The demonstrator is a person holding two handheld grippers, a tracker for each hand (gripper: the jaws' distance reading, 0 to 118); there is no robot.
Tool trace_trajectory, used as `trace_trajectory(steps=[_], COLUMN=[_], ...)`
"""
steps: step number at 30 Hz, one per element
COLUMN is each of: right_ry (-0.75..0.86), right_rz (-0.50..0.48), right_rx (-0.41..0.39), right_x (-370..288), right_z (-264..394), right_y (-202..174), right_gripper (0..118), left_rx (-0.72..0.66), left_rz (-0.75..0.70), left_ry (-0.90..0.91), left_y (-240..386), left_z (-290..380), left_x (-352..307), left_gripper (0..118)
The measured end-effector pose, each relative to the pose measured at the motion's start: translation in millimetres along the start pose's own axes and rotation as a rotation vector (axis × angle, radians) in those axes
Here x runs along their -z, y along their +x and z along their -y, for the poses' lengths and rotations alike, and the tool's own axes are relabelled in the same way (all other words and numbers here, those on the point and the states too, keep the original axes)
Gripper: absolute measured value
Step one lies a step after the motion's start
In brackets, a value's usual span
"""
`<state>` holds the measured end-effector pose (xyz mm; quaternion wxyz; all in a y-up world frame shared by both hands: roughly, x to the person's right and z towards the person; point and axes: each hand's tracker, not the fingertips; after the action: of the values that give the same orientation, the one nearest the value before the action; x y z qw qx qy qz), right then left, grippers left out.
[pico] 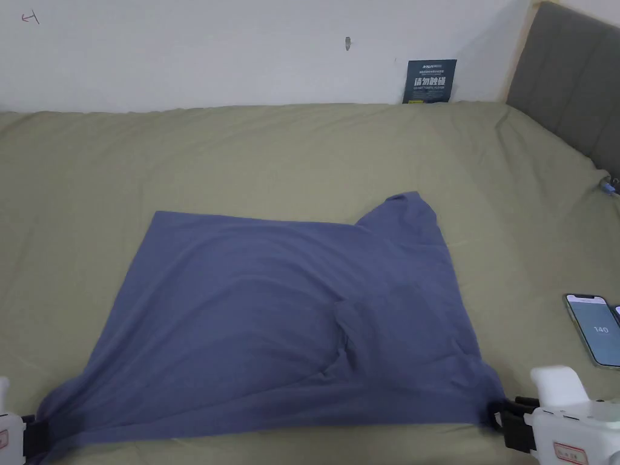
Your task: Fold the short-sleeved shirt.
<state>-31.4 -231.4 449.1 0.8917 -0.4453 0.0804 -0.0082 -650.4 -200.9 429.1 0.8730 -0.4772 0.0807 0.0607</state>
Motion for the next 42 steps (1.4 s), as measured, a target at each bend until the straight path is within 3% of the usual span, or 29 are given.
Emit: trace_trajectory(steps=[12, 24, 33, 39, 42], right_ry=[0.076, 0.144, 0.096, 0.021, -0.013], right_rz=[-0.003, 0.01, 0.031, 0.053, 0.059], right_rx=[-0.023, -0.034, 0.001, 0.033, 0.057], right_x=[-42, -58, 7, 75, 94], right_z=[-28, -118, -189, -220, -225], right_y=[-7, -5, 15, 51, 45], right_gripper=[10, 10, 10, 10, 10], left_rx=[0.036, 0.039, 0.033, 0.039, 0.031], left_rz=[0.007, 0.041, 0.042, 0.022, 0.02], left_ry=[0.043, 0.114, 0.099, 0.056, 0.023], left_y=[-6, 7, 33, 50, 55], left_z=[-36, -131, -201, -228, -234], left_x=[-16, -10, 43, 89, 113], left_gripper=[3, 3, 3, 3, 3])
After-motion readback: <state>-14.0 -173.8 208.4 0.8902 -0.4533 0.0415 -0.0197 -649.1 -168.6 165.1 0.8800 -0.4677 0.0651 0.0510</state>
